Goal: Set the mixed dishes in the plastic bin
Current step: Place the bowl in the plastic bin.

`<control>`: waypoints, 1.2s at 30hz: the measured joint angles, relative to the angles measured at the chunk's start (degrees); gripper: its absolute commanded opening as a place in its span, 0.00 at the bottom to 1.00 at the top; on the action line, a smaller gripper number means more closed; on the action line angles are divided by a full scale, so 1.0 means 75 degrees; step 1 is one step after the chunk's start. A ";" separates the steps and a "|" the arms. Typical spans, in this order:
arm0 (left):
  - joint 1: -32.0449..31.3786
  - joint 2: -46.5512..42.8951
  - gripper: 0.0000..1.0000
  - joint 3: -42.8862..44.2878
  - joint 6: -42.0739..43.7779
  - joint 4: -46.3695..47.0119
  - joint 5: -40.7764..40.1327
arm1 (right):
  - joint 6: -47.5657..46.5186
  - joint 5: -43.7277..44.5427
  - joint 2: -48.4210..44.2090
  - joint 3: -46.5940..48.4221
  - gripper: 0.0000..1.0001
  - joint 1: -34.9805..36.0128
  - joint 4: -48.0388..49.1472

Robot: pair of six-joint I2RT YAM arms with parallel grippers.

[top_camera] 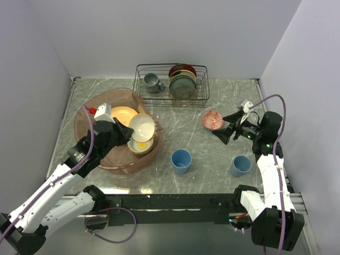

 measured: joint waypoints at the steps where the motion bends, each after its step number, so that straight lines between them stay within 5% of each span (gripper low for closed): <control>1: 0.0035 -0.0052 0.01 -0.0070 -0.0009 0.0003 -0.0017 | 0.0000 0.0006 0.0000 0.0000 1.00 -0.0003 0.0015; 17: 0.0901 -0.0055 0.01 -0.0574 -0.0044 0.0090 -0.0023 | 0.0050 0.0093 -0.0003 0.0000 1.00 -0.0003 0.0067; 36: 0.2031 0.2020 0.02 -0.0825 0.0020 0.0315 0.0766 | 0.0050 0.0096 -0.0006 0.0000 1.00 -0.0003 0.0067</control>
